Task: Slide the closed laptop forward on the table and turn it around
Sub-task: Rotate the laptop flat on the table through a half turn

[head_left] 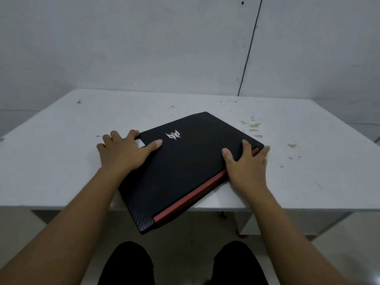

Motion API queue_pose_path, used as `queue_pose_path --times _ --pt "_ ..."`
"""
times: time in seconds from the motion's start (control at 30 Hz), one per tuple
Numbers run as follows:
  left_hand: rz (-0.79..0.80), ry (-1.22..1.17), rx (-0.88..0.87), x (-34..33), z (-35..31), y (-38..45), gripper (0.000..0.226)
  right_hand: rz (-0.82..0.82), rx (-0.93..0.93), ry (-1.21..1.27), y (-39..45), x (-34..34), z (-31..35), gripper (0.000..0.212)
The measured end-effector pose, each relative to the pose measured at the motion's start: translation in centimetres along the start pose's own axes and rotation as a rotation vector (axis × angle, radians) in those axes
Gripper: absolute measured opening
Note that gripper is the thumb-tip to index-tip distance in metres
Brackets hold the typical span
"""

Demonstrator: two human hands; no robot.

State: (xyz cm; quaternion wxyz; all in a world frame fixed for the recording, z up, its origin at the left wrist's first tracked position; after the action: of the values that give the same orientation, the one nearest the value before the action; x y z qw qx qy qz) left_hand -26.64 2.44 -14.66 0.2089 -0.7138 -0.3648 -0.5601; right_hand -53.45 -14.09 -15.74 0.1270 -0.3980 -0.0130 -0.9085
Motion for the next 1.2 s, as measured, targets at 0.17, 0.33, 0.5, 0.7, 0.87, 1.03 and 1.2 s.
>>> queue_pose_path --times 0.17,0.33,0.5,0.7,0.87,1.03,1.2 --pt "0.004 -0.344 -0.171 0.9 3.1 1.7 0.081 0.075 0.003 -0.022 -5.4 -2.2 0.0 0.082" --pt "-0.109 -0.381 -0.220 0.7 3.0 1.0 0.059 0.121 -0.033 -0.011 -4.7 -3.3 2.8 0.089" --pt "-0.162 -0.426 -0.128 0.5 3.3 0.2 0.077 0.073 -0.026 0.003 -3.6 -4.0 3.7 0.089" --pt "-0.299 -0.339 0.018 0.4 2.2 -3.0 0.066 0.138 0.069 -0.032 -0.4 -3.3 4.3 0.088" --pt "-0.358 -0.234 0.133 -0.2 0.6 -5.1 0.065 0.221 0.129 -0.049 2.2 -3.0 4.4 0.092" --pt "-0.317 -0.183 0.122 0.0 0.4 -5.1 0.068 0.232 0.137 -0.019 2.0 -2.6 3.8 0.092" --pt "-0.148 -0.181 0.004 0.7 1.7 -1.8 0.069 0.209 0.132 0.015 -3.8 -3.6 3.4 0.087"
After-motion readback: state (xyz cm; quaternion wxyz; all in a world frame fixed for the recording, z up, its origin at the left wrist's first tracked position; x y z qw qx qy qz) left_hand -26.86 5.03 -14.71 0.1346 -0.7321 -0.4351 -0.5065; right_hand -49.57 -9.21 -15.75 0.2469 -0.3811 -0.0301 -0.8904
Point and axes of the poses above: each hand's wrist, its own y-axis towards the middle knuckle, its own x-axis out of the back of the hand, z = x × y, the point moved 3 cm from there along y, towards the middle knuckle, and after that the axes turned 8 degrees about -x, right-handed, at the moved point
